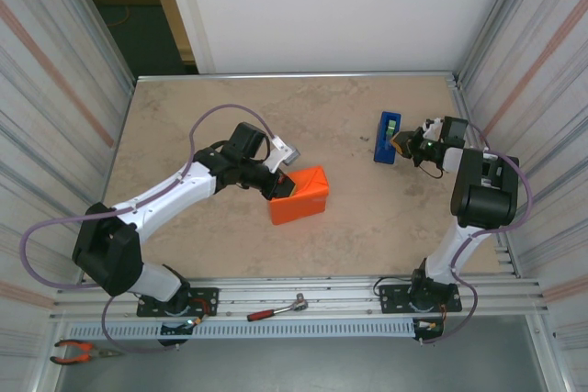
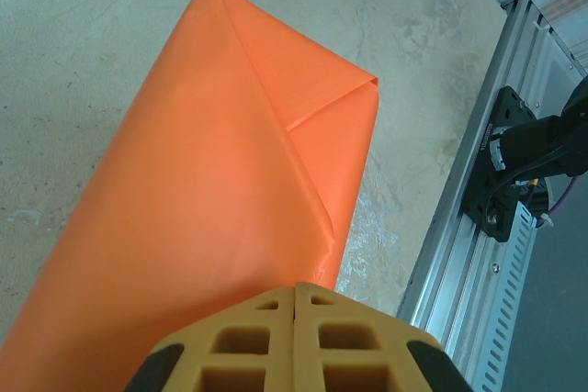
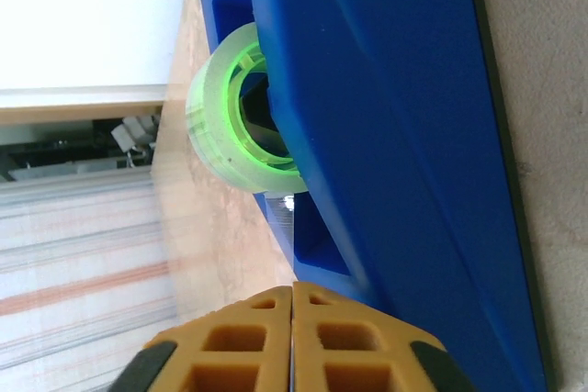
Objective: Wrap the gift box in paper
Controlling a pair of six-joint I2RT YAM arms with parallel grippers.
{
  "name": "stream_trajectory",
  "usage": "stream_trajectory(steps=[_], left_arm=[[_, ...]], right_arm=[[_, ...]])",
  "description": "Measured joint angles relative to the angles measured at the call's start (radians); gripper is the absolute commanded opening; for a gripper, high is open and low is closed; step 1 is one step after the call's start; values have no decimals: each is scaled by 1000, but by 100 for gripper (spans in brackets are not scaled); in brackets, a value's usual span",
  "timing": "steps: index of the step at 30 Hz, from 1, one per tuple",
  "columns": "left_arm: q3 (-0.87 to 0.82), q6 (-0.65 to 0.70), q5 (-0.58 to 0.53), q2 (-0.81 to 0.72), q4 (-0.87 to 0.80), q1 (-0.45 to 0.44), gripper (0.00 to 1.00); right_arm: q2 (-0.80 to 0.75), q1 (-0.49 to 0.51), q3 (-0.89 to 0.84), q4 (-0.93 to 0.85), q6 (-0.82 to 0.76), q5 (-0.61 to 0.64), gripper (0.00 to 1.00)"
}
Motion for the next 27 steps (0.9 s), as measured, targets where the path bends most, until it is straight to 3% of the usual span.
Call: stream_trajectory(steps=[9, 27], left_arm=[[0, 0, 0, 0, 0, 0, 0], [0, 0, 0, 2, 3, 0, 0]], right_arm=[[-5, -1, 0, 4, 21, -7, 0], [-158, 23, -86, -5, 84, 2, 0]])
